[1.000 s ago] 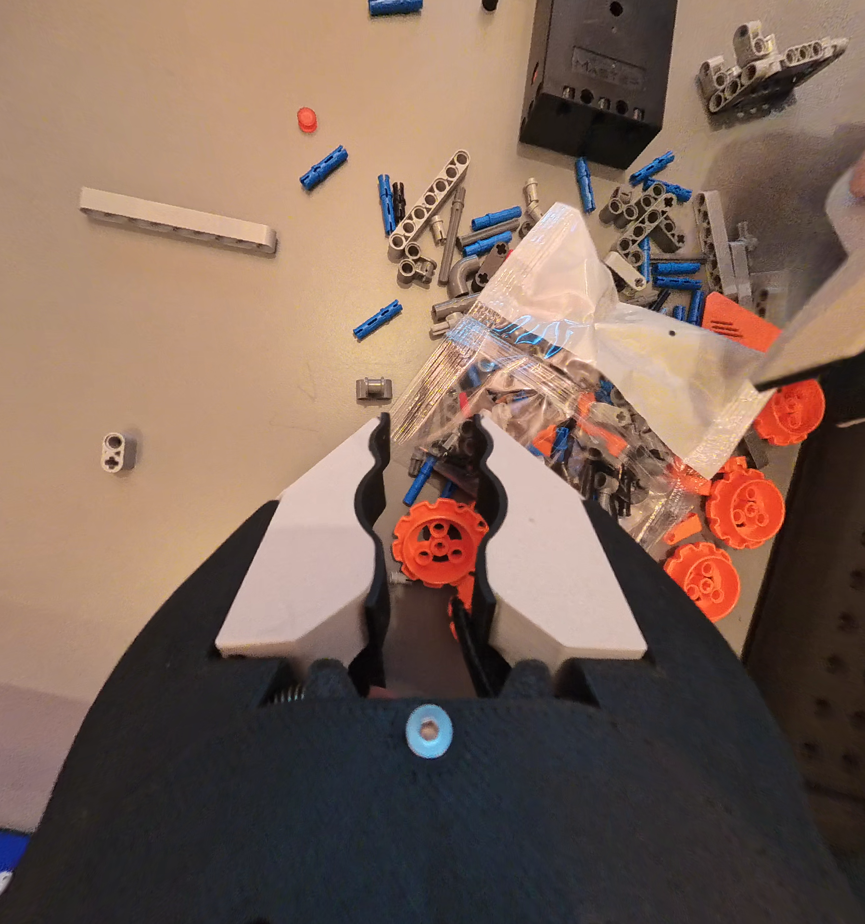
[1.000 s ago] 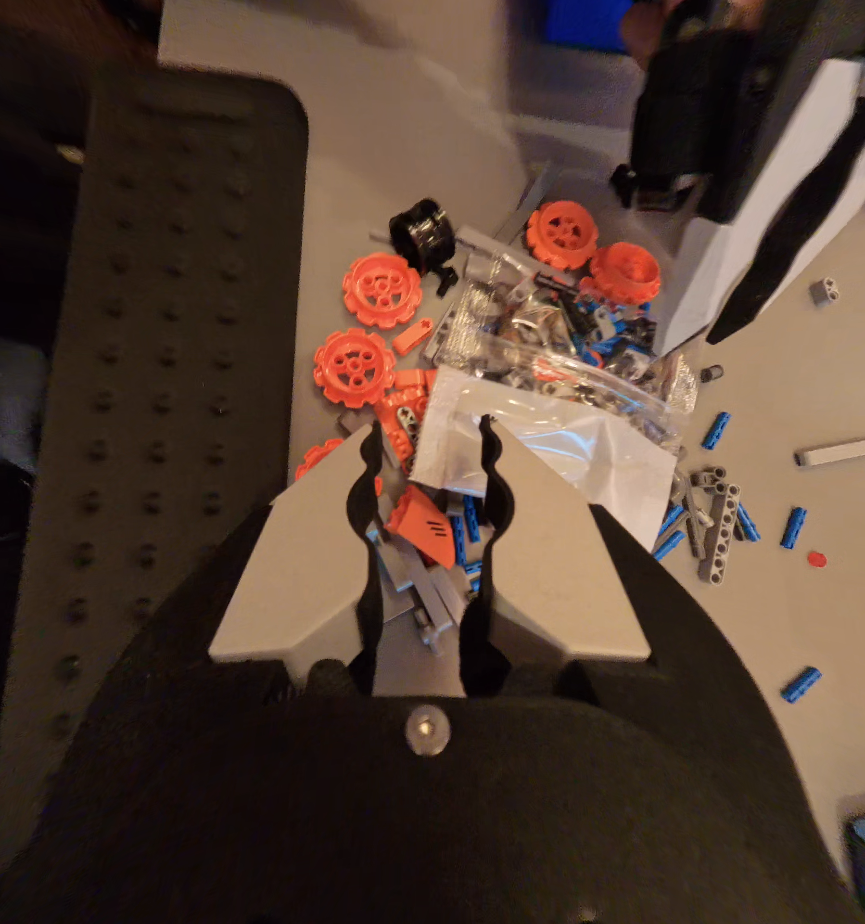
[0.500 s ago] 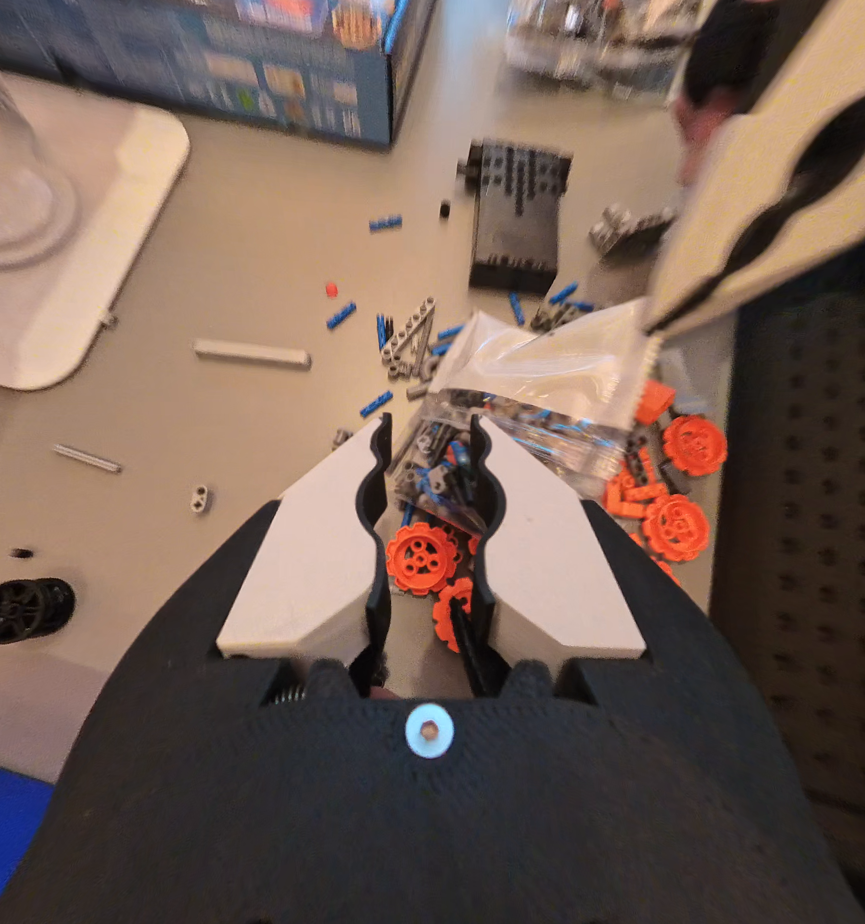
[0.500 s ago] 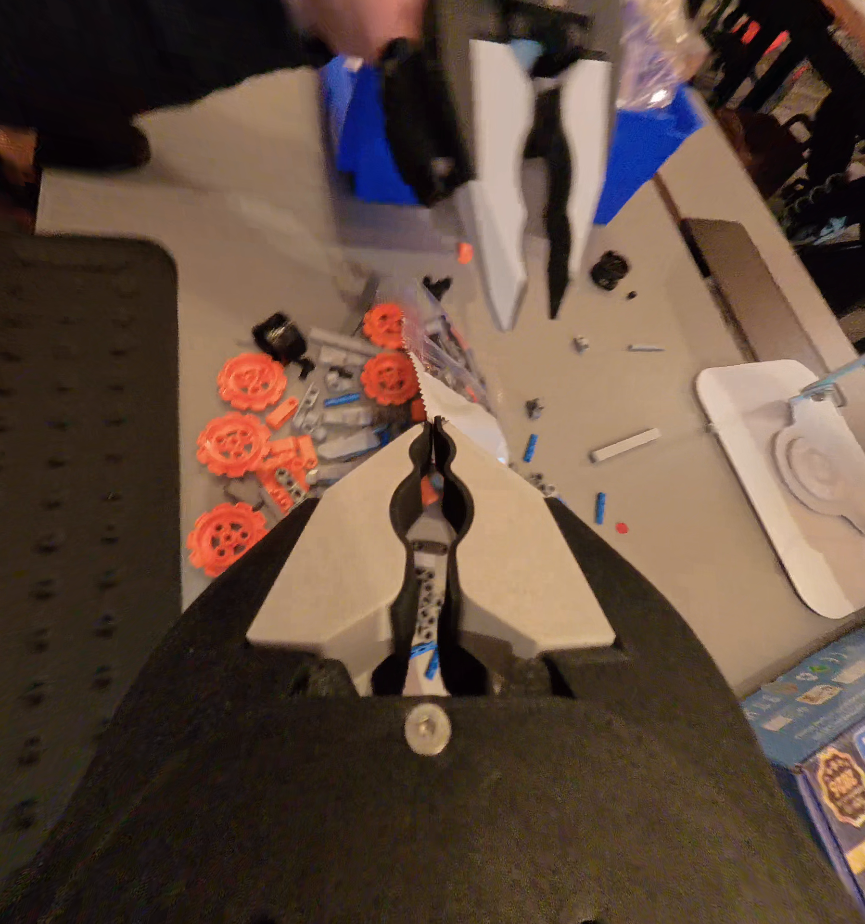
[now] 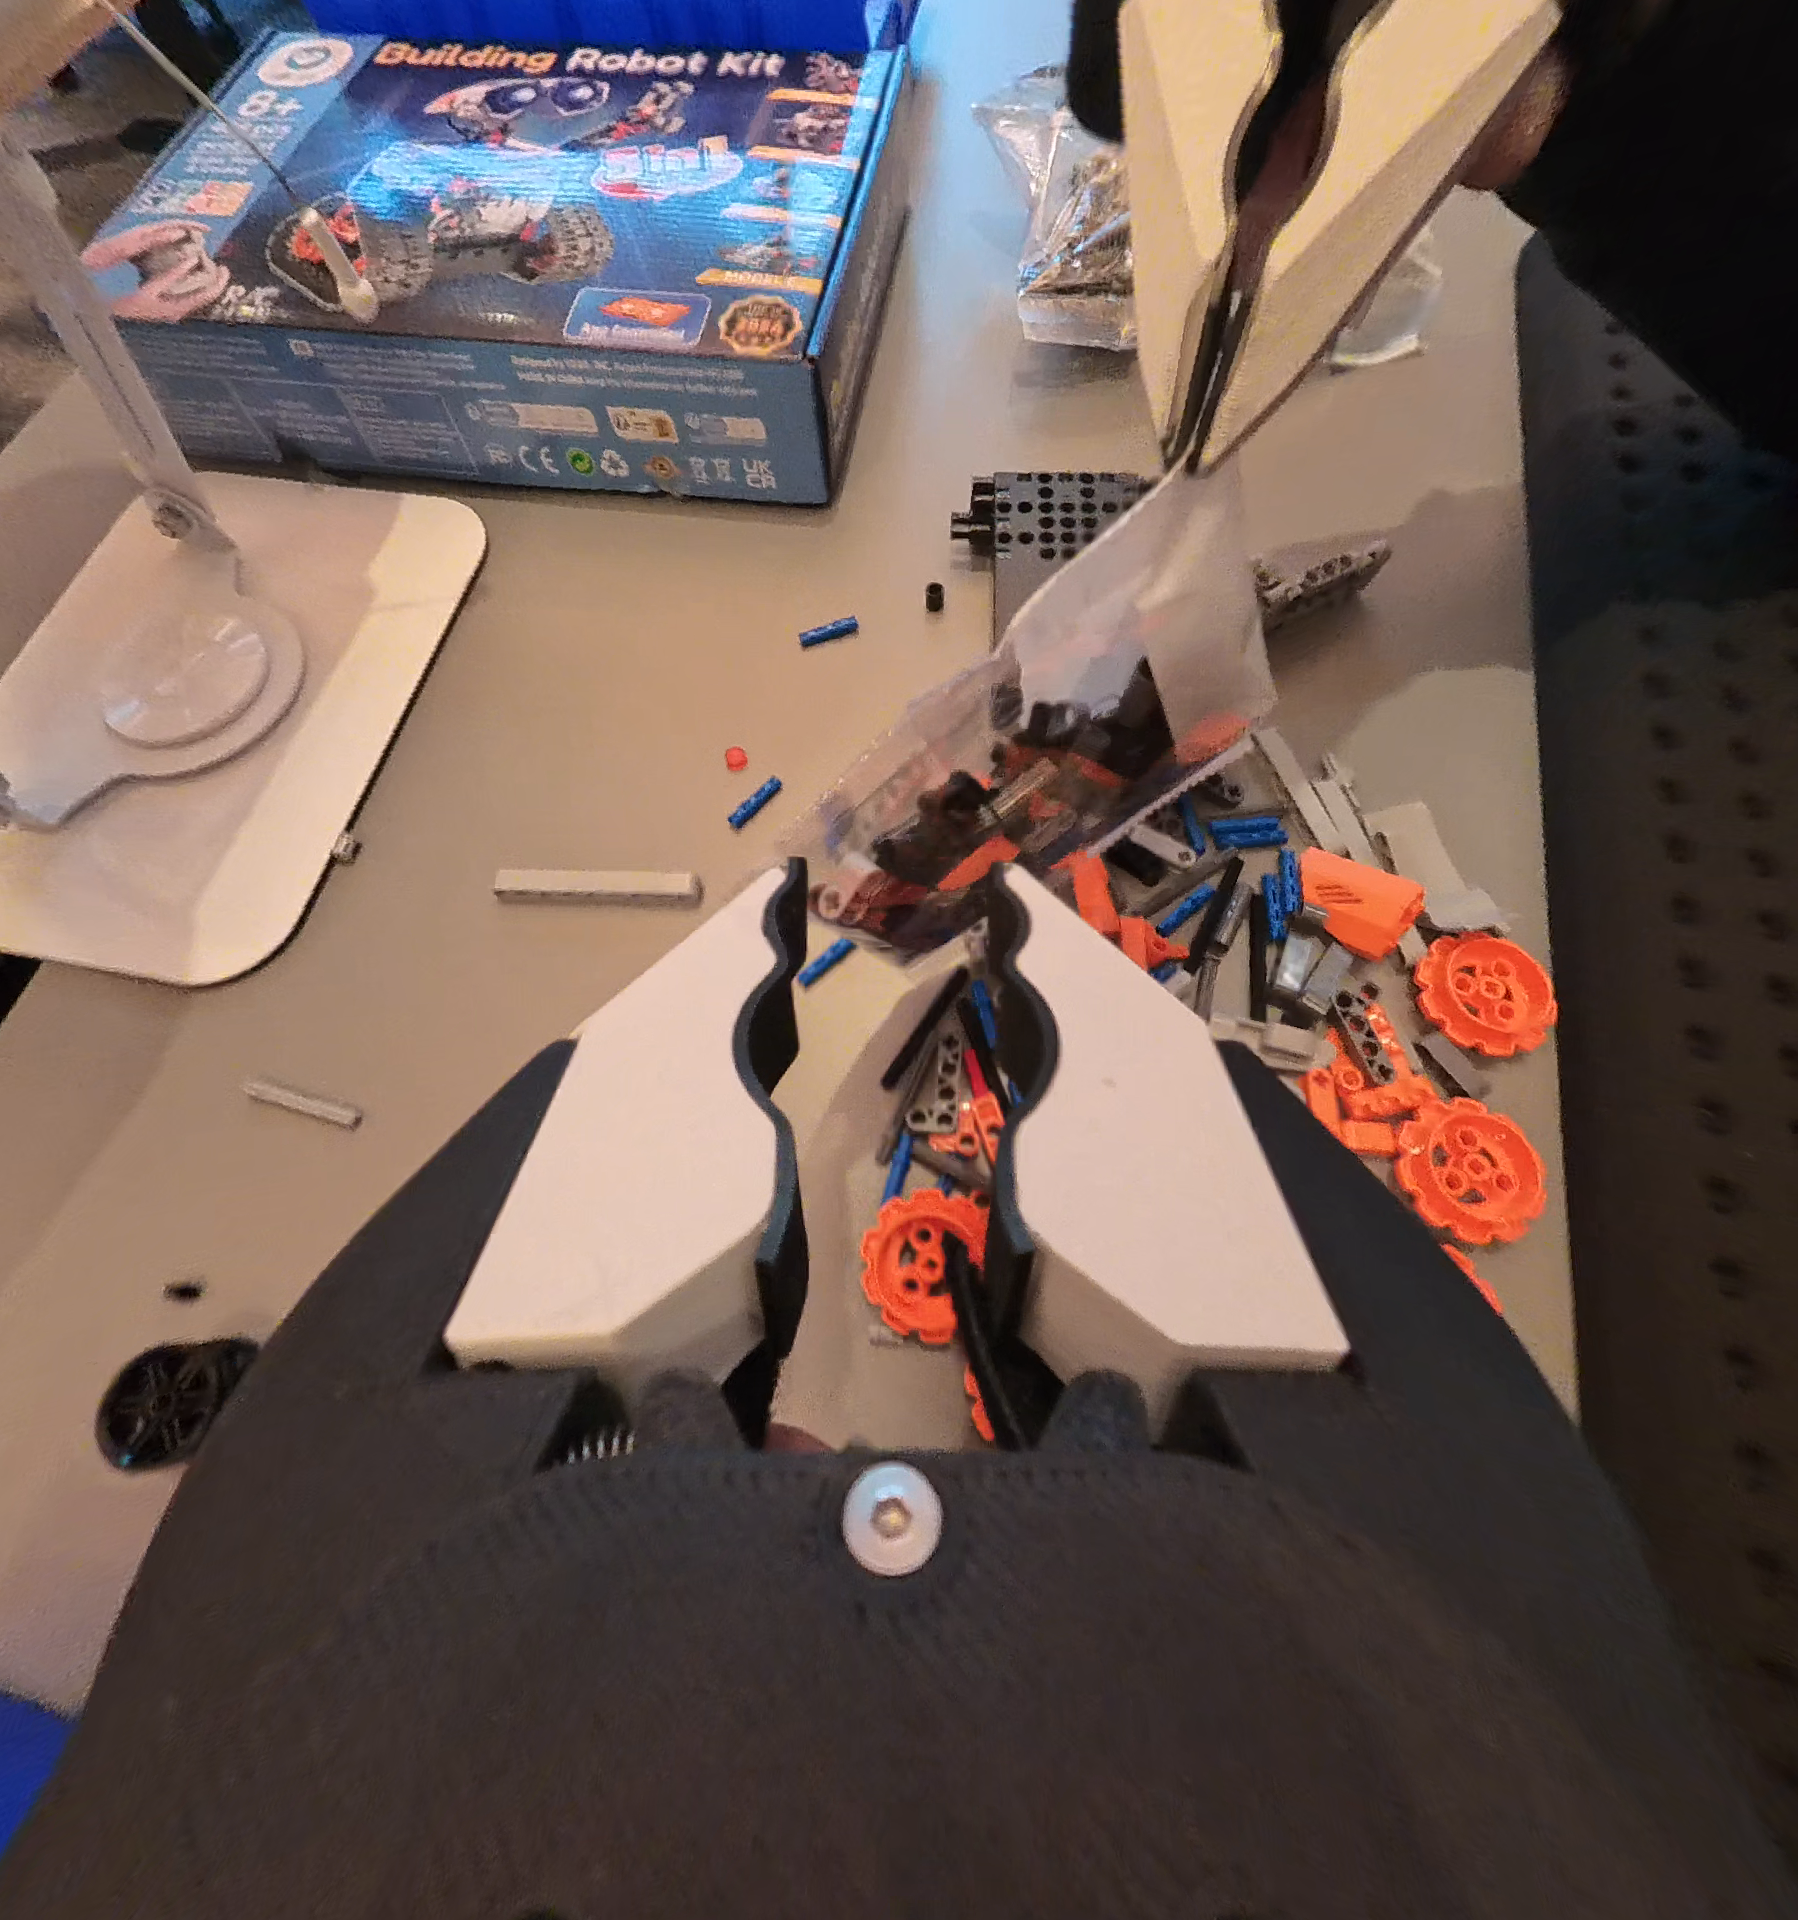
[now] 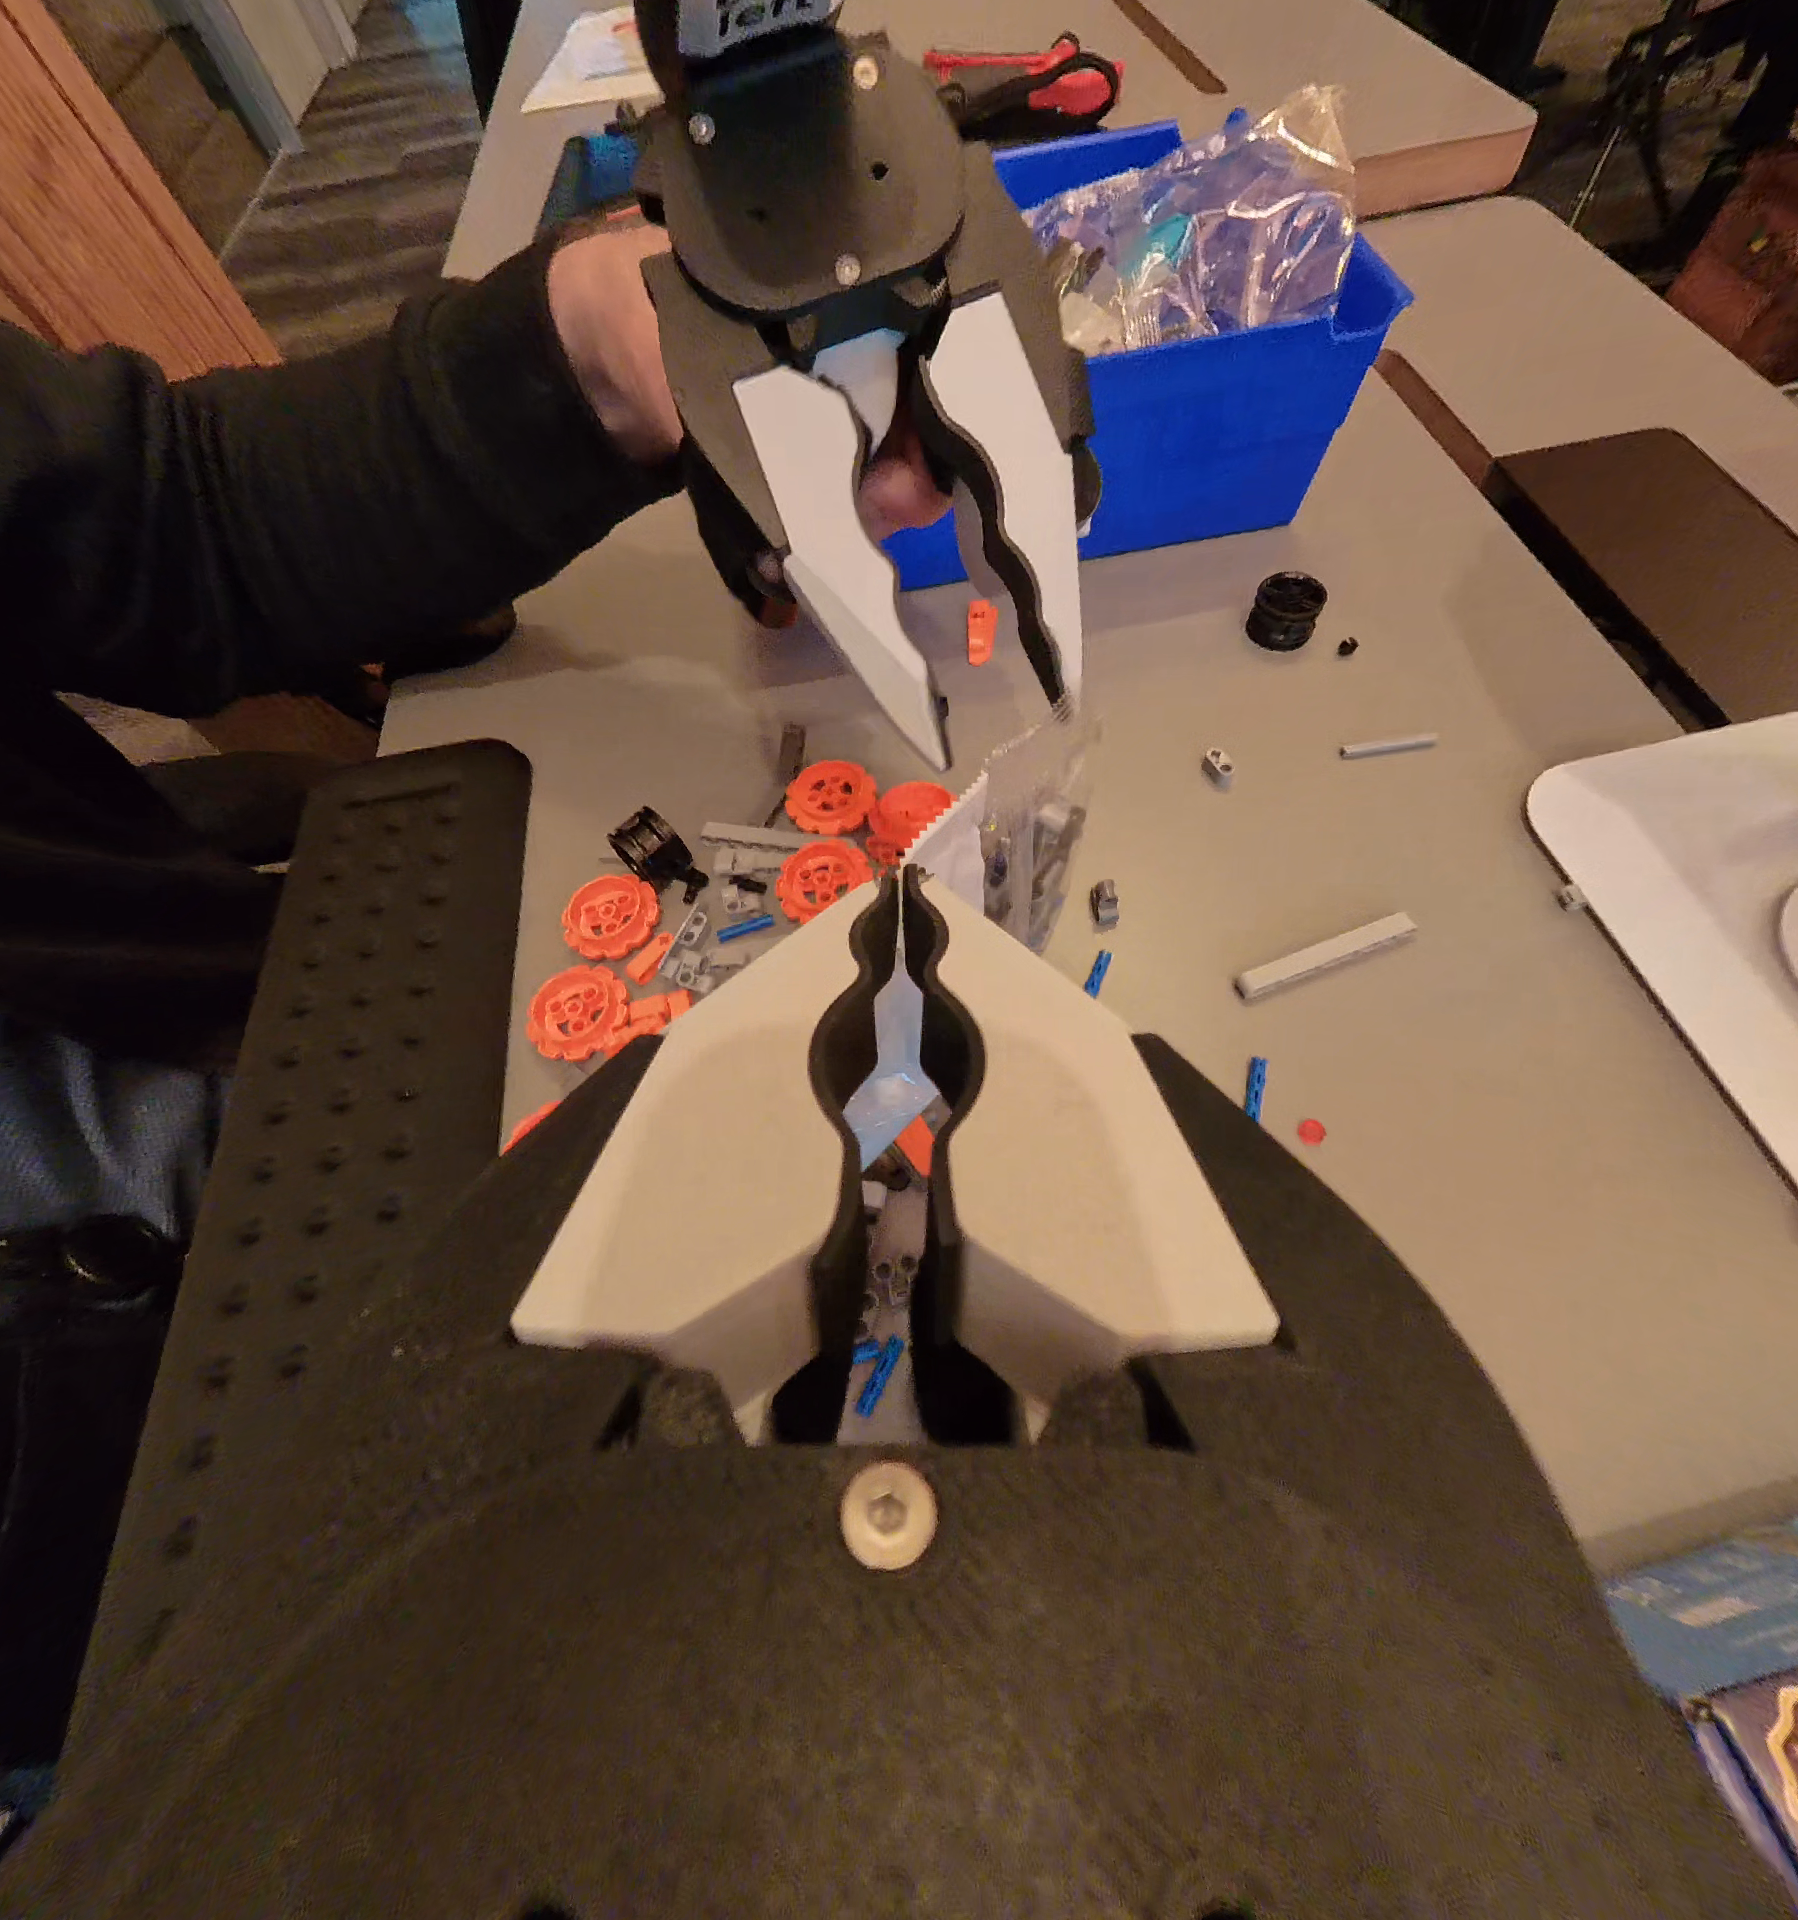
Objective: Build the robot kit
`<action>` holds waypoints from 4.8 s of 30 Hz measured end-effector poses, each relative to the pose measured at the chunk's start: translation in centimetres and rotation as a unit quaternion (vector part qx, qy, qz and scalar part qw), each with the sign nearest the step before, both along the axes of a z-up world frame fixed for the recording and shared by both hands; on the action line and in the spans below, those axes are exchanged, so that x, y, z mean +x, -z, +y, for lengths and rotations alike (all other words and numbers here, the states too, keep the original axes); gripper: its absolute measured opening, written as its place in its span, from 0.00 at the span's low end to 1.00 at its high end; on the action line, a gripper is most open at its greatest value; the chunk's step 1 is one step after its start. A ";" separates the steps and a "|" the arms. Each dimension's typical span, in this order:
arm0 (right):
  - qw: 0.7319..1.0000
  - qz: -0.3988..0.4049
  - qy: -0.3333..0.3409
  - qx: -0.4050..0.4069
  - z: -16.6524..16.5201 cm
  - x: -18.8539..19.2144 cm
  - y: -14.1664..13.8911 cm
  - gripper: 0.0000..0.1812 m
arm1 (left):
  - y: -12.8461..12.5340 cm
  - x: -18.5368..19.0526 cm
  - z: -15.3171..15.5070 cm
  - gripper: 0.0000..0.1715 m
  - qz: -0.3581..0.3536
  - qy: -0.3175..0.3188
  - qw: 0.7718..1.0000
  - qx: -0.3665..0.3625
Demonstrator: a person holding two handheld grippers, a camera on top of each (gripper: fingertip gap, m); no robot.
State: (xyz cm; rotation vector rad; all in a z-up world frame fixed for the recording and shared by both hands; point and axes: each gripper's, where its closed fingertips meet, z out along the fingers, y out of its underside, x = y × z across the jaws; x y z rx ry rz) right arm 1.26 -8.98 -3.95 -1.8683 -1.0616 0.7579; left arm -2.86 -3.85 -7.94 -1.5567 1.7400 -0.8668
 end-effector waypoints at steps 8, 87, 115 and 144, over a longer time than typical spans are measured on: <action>0.999 0.020 -0.022 -0.016 -0.8 1.8 0.8 0.00 | -1.1 2.7 1.4 0.21 -0.043 -0.006 0.999 -0.015; 0.979 -0.088 0.137 0.120 4.1 1.1 4.0 0.00 | -0.6 6.1 -1.3 0.00 -0.149 -0.027 0.971 -0.187; 0.899 -0.324 0.155 0.251 6.9 0.0 9.5 0.00 | 7.4 7.3 4.4 0.00 -0.032 -0.179 0.970 -0.162; 0.960 -0.184 0.094 0.188 1.8 0.8 6.6 0.00 | 6.4 5.3 5.9 0.00 -0.041 -0.184 0.971 -0.147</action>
